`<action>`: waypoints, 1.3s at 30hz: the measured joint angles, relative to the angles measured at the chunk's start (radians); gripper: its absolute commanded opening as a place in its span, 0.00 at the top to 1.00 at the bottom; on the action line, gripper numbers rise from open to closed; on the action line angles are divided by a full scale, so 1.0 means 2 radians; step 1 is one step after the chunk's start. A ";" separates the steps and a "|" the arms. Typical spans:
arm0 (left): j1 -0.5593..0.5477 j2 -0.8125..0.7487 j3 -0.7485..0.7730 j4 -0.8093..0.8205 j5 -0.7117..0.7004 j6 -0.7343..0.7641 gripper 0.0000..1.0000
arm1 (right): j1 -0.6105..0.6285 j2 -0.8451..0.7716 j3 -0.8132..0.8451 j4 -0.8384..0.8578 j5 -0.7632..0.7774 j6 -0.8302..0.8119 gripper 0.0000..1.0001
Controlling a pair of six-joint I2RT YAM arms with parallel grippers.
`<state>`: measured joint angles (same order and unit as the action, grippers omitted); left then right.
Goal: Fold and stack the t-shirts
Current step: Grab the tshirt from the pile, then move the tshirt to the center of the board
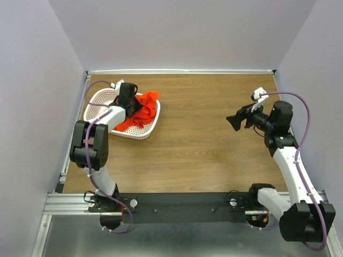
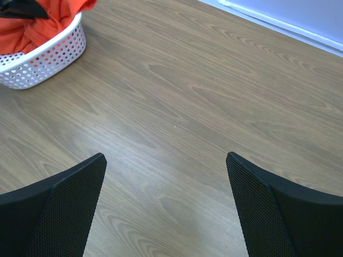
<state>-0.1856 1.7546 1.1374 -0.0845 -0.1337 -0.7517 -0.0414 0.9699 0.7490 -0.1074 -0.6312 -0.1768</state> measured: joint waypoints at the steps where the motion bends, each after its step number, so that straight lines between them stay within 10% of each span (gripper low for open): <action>1: 0.000 0.005 0.001 -0.003 -0.002 -0.002 1.00 | 0.000 -0.001 0.000 0.000 0.000 0.000 0.00; 11: -0.038 -0.165 0.004 -0.026 0.023 0.080 1.00 | 0.000 -0.008 0.001 -0.001 -0.002 0.000 0.00; 19: -0.104 -0.306 0.148 0.043 0.125 0.116 1.00 | 0.000 -0.011 0.002 -0.002 0.003 -0.004 0.00; 39: -0.275 -0.222 0.211 0.082 0.225 0.079 1.00 | 0.000 -0.006 0.022 -0.004 0.152 -0.004 0.00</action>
<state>-0.7364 1.3113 1.5589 0.0799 0.3164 -0.5941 -0.0414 0.9577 0.7921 -0.1146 -0.3275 -0.1844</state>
